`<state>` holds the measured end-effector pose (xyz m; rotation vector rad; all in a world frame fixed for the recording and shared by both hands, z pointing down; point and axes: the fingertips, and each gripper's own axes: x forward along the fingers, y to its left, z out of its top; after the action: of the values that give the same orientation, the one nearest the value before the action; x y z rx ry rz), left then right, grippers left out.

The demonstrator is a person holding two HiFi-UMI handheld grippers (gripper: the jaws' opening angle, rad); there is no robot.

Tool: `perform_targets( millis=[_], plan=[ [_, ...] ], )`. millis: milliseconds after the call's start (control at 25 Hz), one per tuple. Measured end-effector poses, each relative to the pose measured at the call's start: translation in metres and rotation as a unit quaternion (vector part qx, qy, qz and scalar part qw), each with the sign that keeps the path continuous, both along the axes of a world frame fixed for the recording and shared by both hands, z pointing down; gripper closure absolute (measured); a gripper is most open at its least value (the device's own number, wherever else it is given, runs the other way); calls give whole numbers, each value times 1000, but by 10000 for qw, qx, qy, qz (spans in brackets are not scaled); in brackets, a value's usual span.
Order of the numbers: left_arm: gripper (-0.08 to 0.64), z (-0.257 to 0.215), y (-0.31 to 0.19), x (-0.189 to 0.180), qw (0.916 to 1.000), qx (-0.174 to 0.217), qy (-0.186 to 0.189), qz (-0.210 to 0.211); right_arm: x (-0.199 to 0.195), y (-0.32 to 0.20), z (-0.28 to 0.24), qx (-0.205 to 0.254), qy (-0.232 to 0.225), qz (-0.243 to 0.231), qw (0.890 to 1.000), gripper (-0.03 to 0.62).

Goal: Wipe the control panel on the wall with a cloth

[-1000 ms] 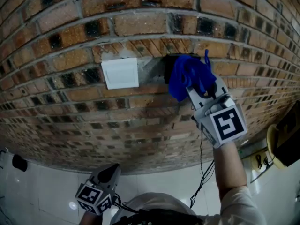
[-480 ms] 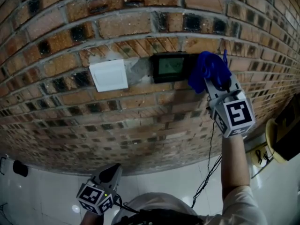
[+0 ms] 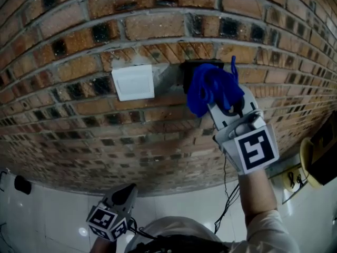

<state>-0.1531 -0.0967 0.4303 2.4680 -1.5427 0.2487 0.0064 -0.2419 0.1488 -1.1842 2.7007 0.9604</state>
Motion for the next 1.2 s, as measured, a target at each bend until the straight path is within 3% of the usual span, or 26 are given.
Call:
perform_targets(
  millis=[200,360,560,800,1000,1200],
  plan=[
    [559,-3,5,-9,9999,11,77,-126,-43,-6,2,-94,5,-242,9997,503],
    [558,-2,8,-17,9997,-11,102,-221,-49,-10,0,-83,-97,-290,9995,503],
    [558,0,5,-14,9998,-47,56,-162,-15,-16,-1,-95,-141,38,9998,503],
    [558,-5,-4,9,10000,-21,58,71,45,-30,-8,127,-104,531,9985,503],
    [558,-5,-10,27,9997,-23,-48,224,90,-50,-4,33,-214,948,9953,503],
    [558,-8,-10,41,9997,-46,-86,215,96,-62,3,-3,-272,835,9961,502]
  ],
)
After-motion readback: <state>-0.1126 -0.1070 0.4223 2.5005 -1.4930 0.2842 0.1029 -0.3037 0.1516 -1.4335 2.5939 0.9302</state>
